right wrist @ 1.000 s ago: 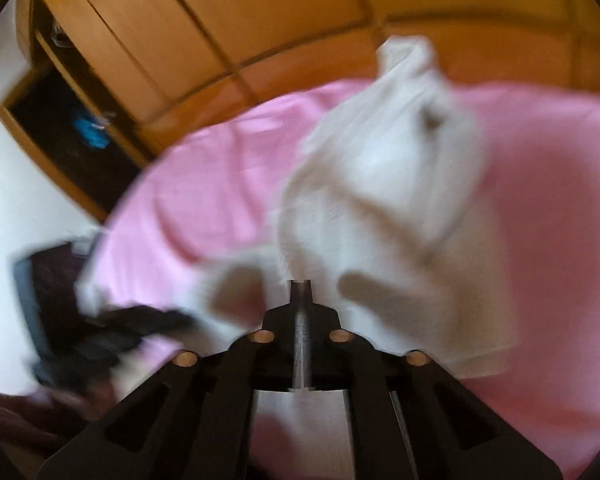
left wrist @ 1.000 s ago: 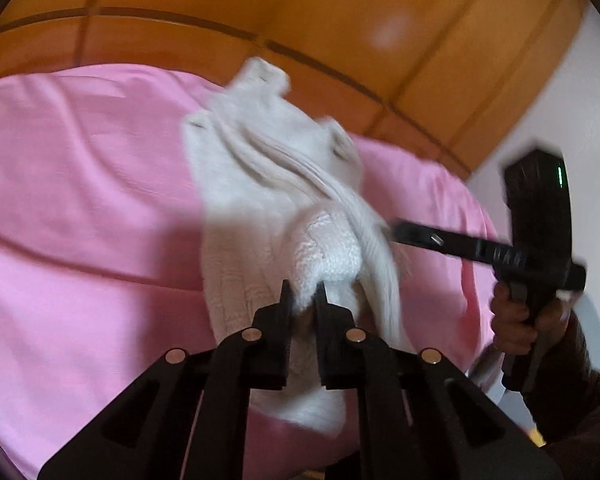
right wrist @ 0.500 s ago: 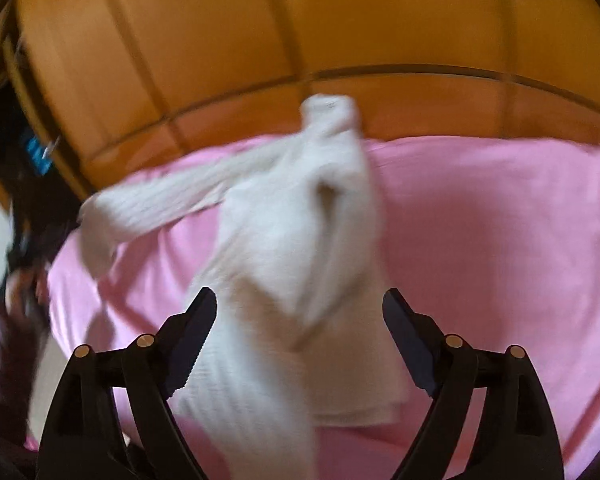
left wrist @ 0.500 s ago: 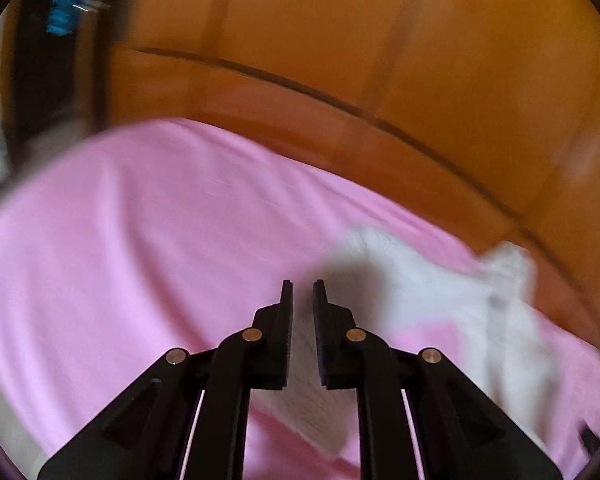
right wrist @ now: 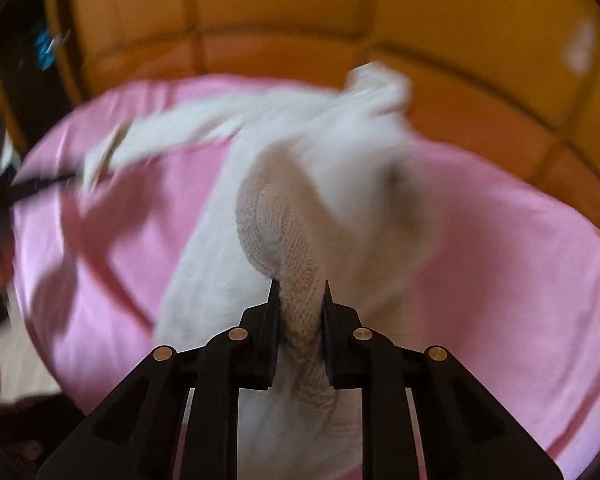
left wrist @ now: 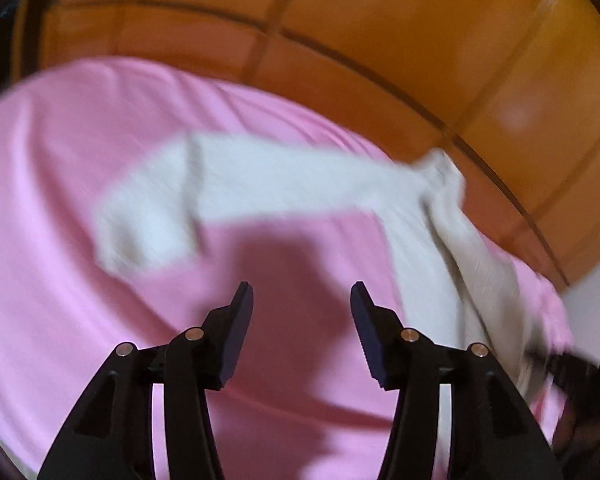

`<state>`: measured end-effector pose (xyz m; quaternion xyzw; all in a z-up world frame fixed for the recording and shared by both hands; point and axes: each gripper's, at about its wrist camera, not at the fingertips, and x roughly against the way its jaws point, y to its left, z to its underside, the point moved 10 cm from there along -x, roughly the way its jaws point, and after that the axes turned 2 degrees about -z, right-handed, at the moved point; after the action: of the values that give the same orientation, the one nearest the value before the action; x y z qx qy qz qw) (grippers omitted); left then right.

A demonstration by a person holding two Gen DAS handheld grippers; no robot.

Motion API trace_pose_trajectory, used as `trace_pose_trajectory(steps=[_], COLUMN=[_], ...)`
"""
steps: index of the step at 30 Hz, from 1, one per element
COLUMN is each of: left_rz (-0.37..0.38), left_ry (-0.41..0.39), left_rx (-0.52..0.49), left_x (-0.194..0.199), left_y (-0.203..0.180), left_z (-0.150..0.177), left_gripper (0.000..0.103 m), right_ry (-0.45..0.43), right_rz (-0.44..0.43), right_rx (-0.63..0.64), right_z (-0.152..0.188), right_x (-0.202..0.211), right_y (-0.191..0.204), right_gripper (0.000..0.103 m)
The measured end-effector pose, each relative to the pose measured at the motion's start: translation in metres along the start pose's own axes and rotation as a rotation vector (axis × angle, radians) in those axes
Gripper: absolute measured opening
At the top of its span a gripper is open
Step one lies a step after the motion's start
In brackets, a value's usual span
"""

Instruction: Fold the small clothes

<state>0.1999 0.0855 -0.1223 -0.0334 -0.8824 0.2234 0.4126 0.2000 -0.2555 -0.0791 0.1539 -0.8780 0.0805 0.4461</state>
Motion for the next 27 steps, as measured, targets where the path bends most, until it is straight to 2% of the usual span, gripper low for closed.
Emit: trace_pose_trajectory(steps=[4, 5, 6, 7, 9, 11, 13, 14, 15, 16, 17, 18, 19, 20, 22, 23, 25, 27], left_rz=[0.094, 0.117, 0.135, 0.148, 0.171, 0.197, 0.209, 0.222, 0.234, 0.242, 0.247, 0.262, 0.277, 0.29, 0.303, 0.316, 0.328, 0.337], left_ry=[0.061, 0.08, 0.104, 0.13, 0.17, 0.216, 0.248, 0.262, 0.271, 0.275, 0.28, 0.289, 0.3, 0.311, 0.318, 0.326, 0.337, 0.343], left_rx=[-0.04, -0.044, -0.045, -0.047, -0.04, -0.028, -0.027, -0.024, -0.022, -0.019, -0.015, -0.004, 0.005, 0.012, 0.01, 0.009, 0.004, 0.005], left_x=[-0.017, -0.018, -0.021, -0.028, -0.041, -0.049, -0.056, -0.058, -0.057, -0.059, -0.061, -0.064, -0.065, -0.067, -0.071, -0.073, -0.074, -0.074], left_y=[-0.046, -0.053, -0.06, -0.068, -0.075, -0.088, -0.098, -0.104, -0.107, -0.109, -0.111, -0.114, -0.118, -0.121, -0.128, -0.133, -0.136, -0.14], left_z=[0.035, 0.042, 0.049, 0.057, 0.062, 0.074, 0.082, 0.086, 0.089, 0.09, 0.091, 0.092, 0.094, 0.097, 0.1, 0.101, 0.106, 0.112], left_gripper=[0.057, 0.058, 0.058, 0.058, 0.058, 0.056, 0.056, 0.056, 0.056, 0.056, 0.054, 0.052, 0.047, 0.044, 0.04, 0.037, 0.035, 0.029], right_ry=[-0.04, -0.04, -0.037, -0.02, 0.02, 0.064, 0.065, 0.057, 0.035, 0.017, -0.005, -0.027, -0.036, -0.034, 0.0, 0.016, 0.075, 0.11], right_rz=[0.221, 0.287, 0.39, 0.504, 0.635, 0.7, 0.681, 0.663, 0.641, 0.635, 0.616, 0.532, 0.391, 0.288, 0.013, -0.068, -0.295, -0.449], right_rx=[-0.123, -0.151, -0.171, -0.196, -0.253, -0.371, -0.445, -0.472, -0.504, -0.51, -0.51, -0.505, -0.505, -0.506, -0.486, -0.478, -0.477, -0.475], right_z=[-0.013, -0.013, -0.014, -0.012, -0.005, 0.006, 0.012, 0.014, 0.016, 0.014, 0.011, 0.011, 0.013, 0.013, 0.025, 0.03, 0.046, 0.055], right_x=[0.026, 0.03, 0.032, 0.034, 0.031, 0.021, 0.011, 0.009, 0.01, 0.01, 0.013, 0.012, 0.007, 0.001, -0.005, -0.007, -0.012, -0.017], right_y=[-0.114, -0.144, -0.18, -0.22, -0.279, -0.334, -0.358, -0.361, -0.361, -0.357, -0.348, -0.327, -0.297, -0.273, -0.195, -0.169, -0.094, -0.034], right_gripper=[0.017, 0.017, 0.017, 0.017, 0.016, 0.017, 0.029, 0.051, 0.065, 0.068, 0.068, 0.068, 0.068, 0.068, 0.068, 0.068, 0.068, 0.065])
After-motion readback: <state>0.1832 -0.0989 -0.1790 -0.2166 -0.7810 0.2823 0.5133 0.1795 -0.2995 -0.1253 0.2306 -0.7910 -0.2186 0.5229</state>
